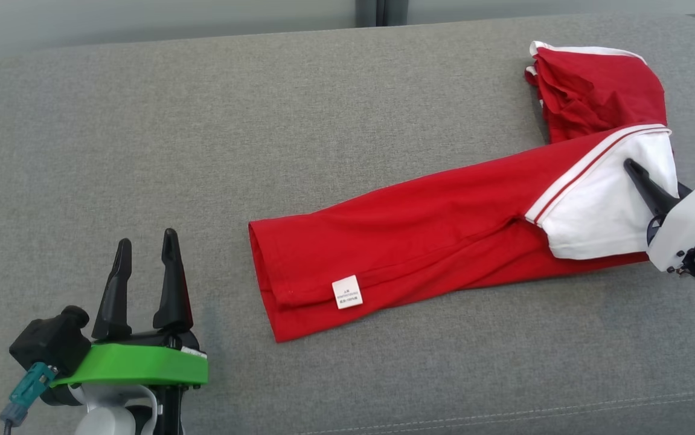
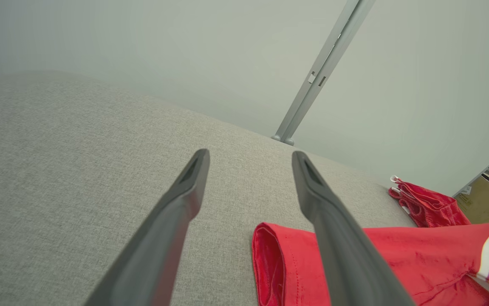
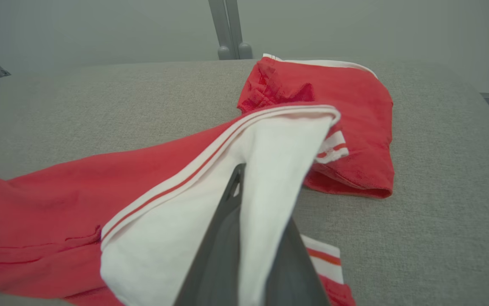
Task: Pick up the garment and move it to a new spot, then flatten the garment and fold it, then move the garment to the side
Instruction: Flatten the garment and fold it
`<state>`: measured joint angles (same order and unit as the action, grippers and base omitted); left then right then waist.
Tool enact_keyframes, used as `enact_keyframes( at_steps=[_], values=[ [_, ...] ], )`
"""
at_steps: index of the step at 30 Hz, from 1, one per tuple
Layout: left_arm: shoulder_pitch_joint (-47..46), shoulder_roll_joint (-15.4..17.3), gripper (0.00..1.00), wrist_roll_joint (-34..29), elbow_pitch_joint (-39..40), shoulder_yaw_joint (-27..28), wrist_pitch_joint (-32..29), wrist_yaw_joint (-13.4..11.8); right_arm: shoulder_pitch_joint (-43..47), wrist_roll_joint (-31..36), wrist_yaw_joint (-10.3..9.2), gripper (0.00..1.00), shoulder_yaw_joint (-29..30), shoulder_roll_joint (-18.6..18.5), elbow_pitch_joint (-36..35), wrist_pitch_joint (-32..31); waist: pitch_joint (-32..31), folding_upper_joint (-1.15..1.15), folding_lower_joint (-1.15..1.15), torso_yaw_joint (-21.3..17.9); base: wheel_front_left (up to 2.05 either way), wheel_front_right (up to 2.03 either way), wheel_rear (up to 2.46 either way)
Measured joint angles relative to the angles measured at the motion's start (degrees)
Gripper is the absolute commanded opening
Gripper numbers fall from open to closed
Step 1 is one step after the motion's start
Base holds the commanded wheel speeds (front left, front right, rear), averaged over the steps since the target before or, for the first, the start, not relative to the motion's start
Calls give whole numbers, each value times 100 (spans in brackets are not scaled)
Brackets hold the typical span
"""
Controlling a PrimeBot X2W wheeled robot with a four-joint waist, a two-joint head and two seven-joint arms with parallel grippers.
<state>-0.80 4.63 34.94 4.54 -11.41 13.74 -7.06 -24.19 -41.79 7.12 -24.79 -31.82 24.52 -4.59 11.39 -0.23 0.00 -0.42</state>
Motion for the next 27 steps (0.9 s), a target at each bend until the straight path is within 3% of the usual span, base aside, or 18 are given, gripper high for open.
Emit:
enact_keyframes(
  at_steps=[8, 20, 27],
  values=[
    [24, -11, 100, -5, 8, -145, -32, -2, -31, 15, 0, 0, -527, -44, -626, 0, -83, 0, 0, -129, 0, 0, 0],
    [24, -46, 100, -26, -2, -289, -109, -2, -365, 274, -1, 0, -1838, -24, -1903, -172, -175, 0, 0, 116, 0, 0, 0],
    [24, -96, 100, 7, -4, -354, -109, -2, -808, 307, 0, 0, -2557, 361, -2362, -455, -177, 0, 0, 453, 0, 0, 0]
  ],
)
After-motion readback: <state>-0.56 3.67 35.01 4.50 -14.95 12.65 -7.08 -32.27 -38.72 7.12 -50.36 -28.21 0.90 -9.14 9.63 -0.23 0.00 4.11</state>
